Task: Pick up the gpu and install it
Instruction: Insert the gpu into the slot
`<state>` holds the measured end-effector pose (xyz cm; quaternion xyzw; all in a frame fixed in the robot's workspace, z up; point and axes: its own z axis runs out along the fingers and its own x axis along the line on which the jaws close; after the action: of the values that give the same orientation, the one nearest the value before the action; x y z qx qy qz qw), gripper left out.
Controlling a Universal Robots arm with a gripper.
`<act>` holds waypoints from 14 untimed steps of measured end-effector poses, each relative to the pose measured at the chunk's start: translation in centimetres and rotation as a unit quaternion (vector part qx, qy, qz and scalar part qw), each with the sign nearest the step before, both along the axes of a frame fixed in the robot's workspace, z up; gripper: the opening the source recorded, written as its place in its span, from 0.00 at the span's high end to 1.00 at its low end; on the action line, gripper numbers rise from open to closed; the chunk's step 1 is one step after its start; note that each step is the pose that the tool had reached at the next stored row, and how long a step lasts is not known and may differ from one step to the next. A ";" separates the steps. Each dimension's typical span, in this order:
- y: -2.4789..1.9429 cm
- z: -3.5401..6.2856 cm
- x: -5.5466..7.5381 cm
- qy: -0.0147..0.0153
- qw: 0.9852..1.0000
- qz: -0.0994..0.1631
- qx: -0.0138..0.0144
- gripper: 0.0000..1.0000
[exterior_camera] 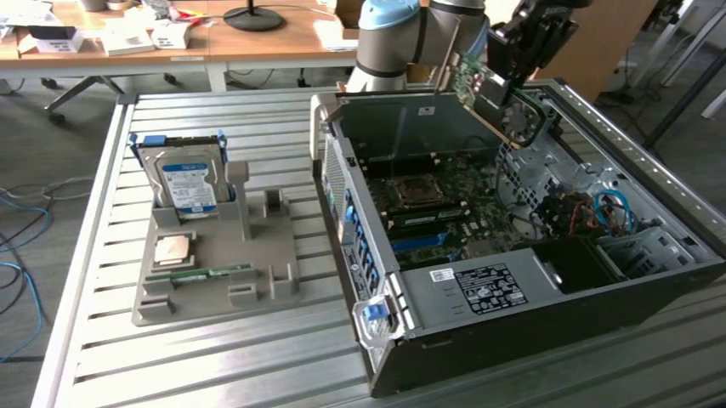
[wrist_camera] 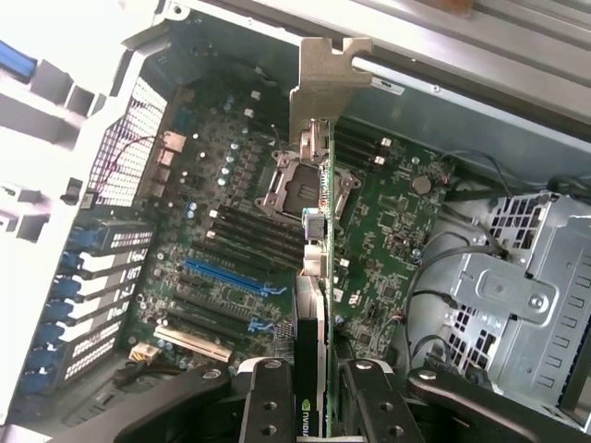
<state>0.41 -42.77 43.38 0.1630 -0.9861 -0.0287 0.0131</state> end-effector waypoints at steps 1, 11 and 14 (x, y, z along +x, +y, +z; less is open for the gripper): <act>0.00 0.00 0.0 0.000 1.000 0.003 0.000 0.74; 0.00 -0.06 0.0 0.000 0.999 0.040 0.000 0.74; 0.00 -0.08 0.0 0.000 0.999 0.051 0.000 0.74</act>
<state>0.41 -42.77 43.30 0.2130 -0.9765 -0.0279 0.0146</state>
